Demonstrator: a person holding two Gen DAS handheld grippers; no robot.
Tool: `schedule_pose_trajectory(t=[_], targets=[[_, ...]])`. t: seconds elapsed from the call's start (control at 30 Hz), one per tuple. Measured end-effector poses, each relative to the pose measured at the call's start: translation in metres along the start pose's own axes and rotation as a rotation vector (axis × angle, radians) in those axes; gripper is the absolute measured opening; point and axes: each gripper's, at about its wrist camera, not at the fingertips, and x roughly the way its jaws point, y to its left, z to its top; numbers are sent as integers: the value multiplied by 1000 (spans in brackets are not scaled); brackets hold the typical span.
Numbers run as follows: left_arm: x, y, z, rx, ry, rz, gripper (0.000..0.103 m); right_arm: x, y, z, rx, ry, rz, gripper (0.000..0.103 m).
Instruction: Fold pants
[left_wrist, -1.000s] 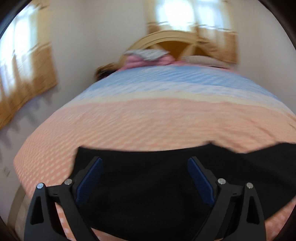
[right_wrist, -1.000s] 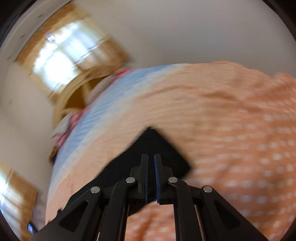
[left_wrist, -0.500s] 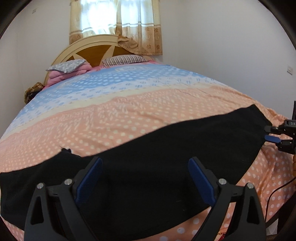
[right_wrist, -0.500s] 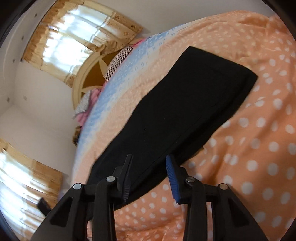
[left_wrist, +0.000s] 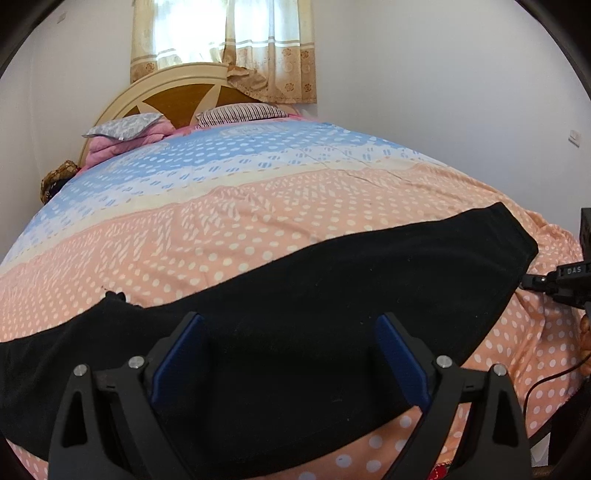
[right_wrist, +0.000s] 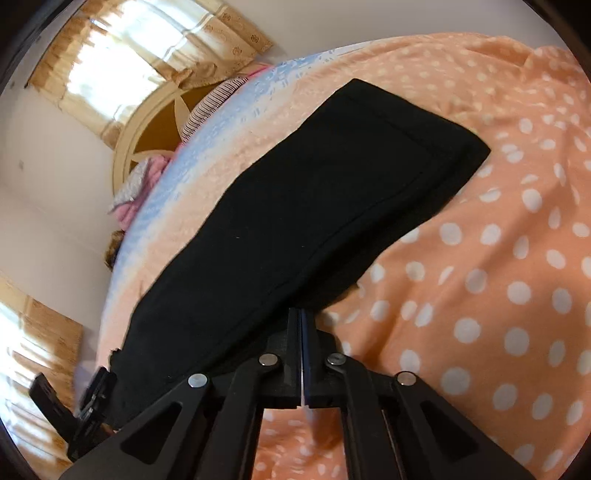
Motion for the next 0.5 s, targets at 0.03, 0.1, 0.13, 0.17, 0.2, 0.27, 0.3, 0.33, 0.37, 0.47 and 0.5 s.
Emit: schedule_pose_trajectory(t=[0.03,0.1,0.13,0.17,0.2,0.27,0.3,0.33,0.37,0.47,0.5], targets=[[1,0,1,0,1,5,96,-3,1,-1,-19,-2,1,0],[1,0,1,-7,1,0,96,-18,5,0,-47,-52,33,1],[1,0,1,-13,1,-4,96,-27,7,1,-50,-88,57,1],[1,-1,2,-16,-2,-6,96,-36,8,4,-45,-123,83,1],[2,-2,4,-13,-7,-9,96,-44,9,7,-37,-160,114,2],[5,-6,8,7,-19,4,96,-56,14,12,-48,-224,166,2],[9,-9,12,13,-24,29,96,-55,21,16,-85,-220,163,2],[13,-9,15,4,-24,44,96,-46,35,21,-148,-177,139,2],[17,-9,17,-11,-22,46,96,-39,44,23,-182,-147,139,2],[29,-12,17,-45,11,16,96,0,91,26,-309,-38,165,2],[31,-14,15,-32,23,15,96,10,103,24,-347,-22,149,2]])
